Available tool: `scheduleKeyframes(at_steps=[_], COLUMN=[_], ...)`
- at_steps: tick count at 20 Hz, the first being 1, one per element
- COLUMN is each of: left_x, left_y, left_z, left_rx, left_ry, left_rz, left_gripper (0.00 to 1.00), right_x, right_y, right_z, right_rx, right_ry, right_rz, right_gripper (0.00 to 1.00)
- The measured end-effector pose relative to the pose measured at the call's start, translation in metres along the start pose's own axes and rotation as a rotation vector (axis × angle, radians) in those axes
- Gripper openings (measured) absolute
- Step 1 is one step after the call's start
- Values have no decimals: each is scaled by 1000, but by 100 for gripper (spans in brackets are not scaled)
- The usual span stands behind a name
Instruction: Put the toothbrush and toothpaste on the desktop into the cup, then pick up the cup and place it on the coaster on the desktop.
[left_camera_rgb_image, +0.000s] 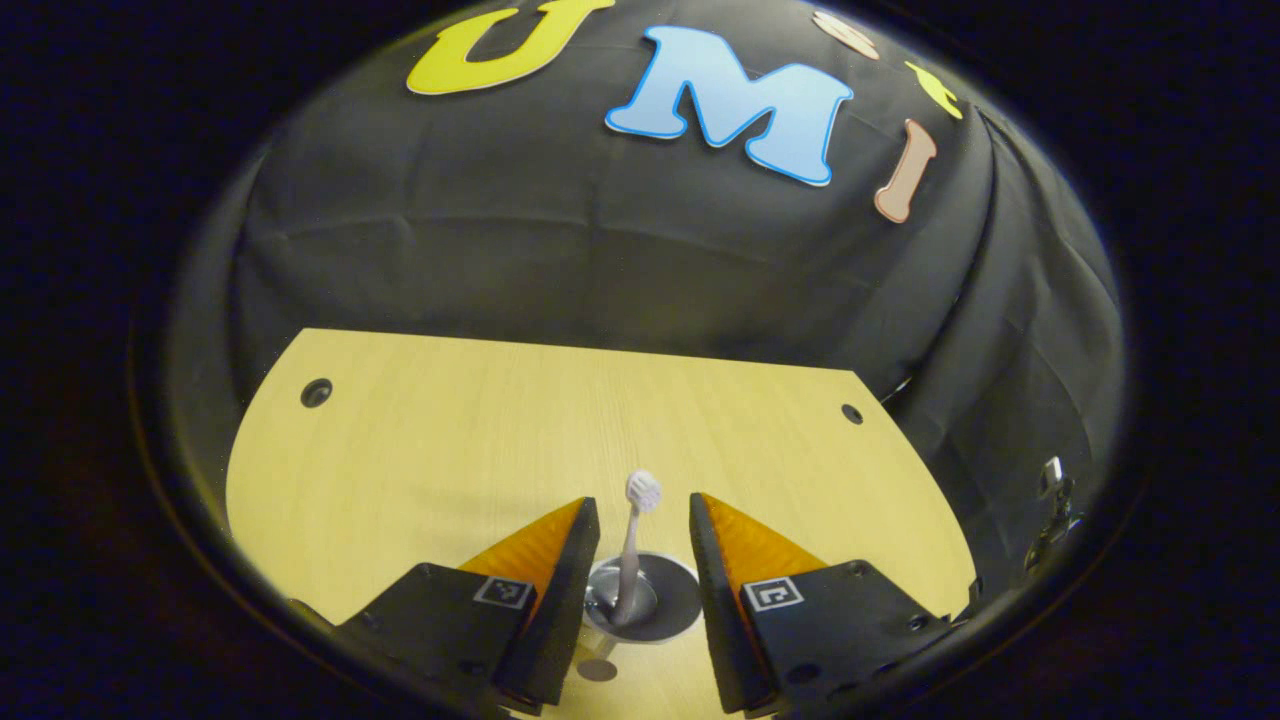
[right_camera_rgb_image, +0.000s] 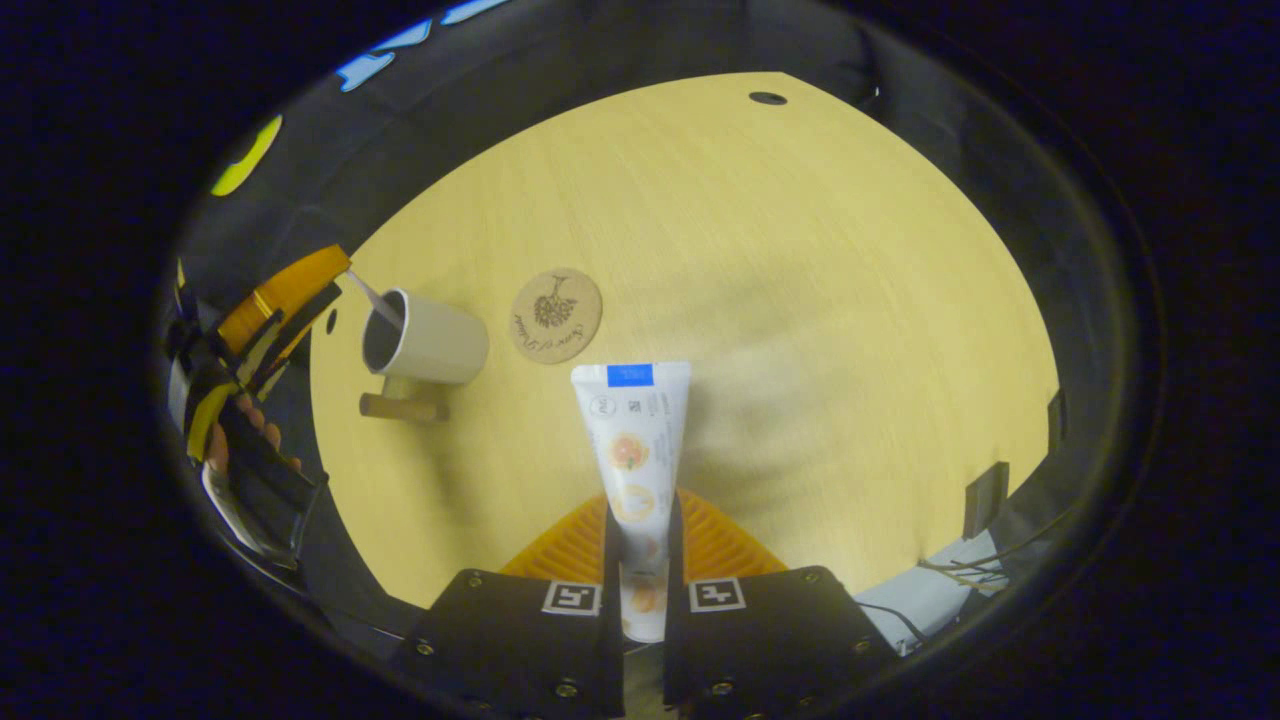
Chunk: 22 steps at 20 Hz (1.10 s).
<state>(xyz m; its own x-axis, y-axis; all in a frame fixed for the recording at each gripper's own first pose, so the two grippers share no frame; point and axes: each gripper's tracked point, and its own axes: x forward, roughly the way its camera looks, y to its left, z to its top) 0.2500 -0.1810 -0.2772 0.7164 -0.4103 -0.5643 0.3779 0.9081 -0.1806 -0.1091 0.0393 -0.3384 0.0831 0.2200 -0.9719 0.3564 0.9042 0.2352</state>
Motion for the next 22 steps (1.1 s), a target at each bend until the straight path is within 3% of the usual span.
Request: scheduleKeyframes(at_steps=[5, 9, 16, 18, 22], left_x=[-42, -78, -156, -172, -197], left_y=[15, 49, 125, 147, 169], left_z=[-3, -15, -56, -69, -79], left_rx=[-8, -19, -73, -113, -149], left_ry=[-18, -8, 35, 53, 61], left_rz=[25, 79, 195, 233, 285], left_gripper=[63, 63, 63, 63, 63], right_x=[-10, -21, 3, 16, 14], right_y=[45, 100, 185, 201, 197], right_z=[48, 91, 155, 167, 172], right_rx=[-31, -26, -15, -4, -32], right_ry=[-66, -114, -228, -280, -411], right_rz=[67, 137, 186, 199, 172], right_gripper=[17, 18, 17, 17, 17])
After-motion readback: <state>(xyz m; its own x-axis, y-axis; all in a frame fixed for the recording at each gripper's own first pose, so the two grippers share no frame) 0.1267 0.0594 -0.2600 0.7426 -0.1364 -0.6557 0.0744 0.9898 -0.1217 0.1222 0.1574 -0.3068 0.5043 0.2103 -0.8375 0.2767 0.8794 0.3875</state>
